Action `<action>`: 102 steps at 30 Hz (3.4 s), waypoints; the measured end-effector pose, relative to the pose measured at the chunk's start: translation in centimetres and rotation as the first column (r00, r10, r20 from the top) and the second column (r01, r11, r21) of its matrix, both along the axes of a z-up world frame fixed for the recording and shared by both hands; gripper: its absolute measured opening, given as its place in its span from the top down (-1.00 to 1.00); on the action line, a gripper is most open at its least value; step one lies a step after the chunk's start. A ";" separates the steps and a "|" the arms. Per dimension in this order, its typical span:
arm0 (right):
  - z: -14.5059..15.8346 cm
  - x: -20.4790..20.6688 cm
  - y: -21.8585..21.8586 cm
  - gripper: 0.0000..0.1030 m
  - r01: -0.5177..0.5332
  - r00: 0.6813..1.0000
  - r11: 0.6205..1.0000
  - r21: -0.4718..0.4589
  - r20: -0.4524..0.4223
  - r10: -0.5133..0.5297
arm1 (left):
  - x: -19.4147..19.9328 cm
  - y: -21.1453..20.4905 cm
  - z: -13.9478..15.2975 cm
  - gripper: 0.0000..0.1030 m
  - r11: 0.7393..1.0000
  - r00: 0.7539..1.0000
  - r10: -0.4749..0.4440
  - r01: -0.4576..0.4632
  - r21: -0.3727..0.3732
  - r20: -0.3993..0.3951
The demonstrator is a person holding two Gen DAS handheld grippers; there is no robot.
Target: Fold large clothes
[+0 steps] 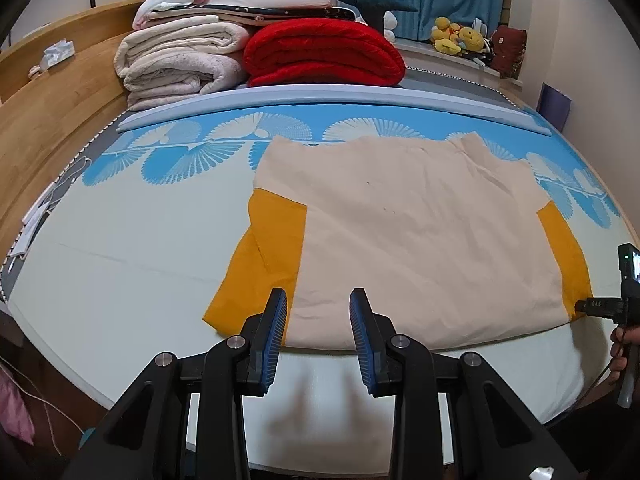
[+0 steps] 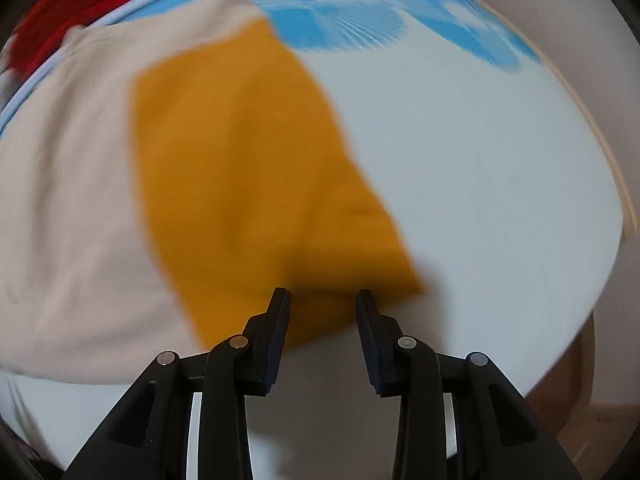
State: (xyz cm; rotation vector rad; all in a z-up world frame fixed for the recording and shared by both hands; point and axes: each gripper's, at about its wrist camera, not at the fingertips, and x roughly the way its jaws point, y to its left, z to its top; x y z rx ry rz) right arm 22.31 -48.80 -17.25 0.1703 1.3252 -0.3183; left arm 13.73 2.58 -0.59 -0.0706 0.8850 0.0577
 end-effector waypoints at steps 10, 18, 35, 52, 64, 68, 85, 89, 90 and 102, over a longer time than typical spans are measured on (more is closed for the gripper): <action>0.1 -0.8 -2.4 0.26 0.080 0.997 0.997 -0.006 0.013 -0.080 | 0.4 0.4 -2.1 0.44 0.999 0.999 0.003 -0.005 -0.038 -0.052; 7.5 -2.5 6.0 0.26 -0.044 0.964 0.997 -0.060 0.258 0.058 | 1.1 5.6 -6.1 0.44 0.937 0.973 0.114 -0.172 -0.303 -0.201; 0.6 0.7 23.1 0.23 -0.417 0.900 0.908 0.046 0.160 0.405 | 3.0 12.4 -14.7 -0.05 0.580 0.880 0.245 -0.470 -0.666 -0.408; 7.3 -3.8 22.6 0.22 -0.309 0.874 0.948 -0.079 0.370 0.316 | 3.2 11.3 -2.7 0.86 0.821 0.973 0.198 -0.230 -0.522 -0.118; 3.5 -3.7 30.1 0.23 -0.568 0.817 0.822 0.039 0.149 0.558 | -3.3 14.5 0.6 0.88 0.926 0.981 0.193 -0.175 -0.334 0.021; 11.0 -0.9 24.2 0.21 -0.507 0.837 0.850 0.142 0.317 0.447 | -2.6 12.4 1.5 0.89 0.936 0.983 0.176 -0.152 -0.319 0.049; 18.6 -4.2 2.8 0.01 -0.265 0.775 0.964 -0.026 0.589 0.229 | 0.2 -23.4 0.3 0.68 0.779 0.781 -0.625 0.624 -0.069 0.010; 17.8 -2.9 2.2 -0.17 -0.282 0.803 0.957 0.063 0.561 0.200 | 0.5 -22.6 -2.3 0.42 0.699 0.696 -0.702 0.634 -0.331 -0.149; 17.2 -2.6 2.5 -0.21 -0.301 0.815 0.949 0.096 0.543 0.203 | 0.3 -21.2 -1.3 0.33 0.696 0.709 -0.695 0.624 -0.354 -0.117; 4.7 -1.0 9.0 -0.36 -0.359 0.929 0.795 0.489 0.103 0.356 | 0.2 -6.8 0.7 -0.08 0.945 0.965 -0.255 0.234 -0.230 -0.067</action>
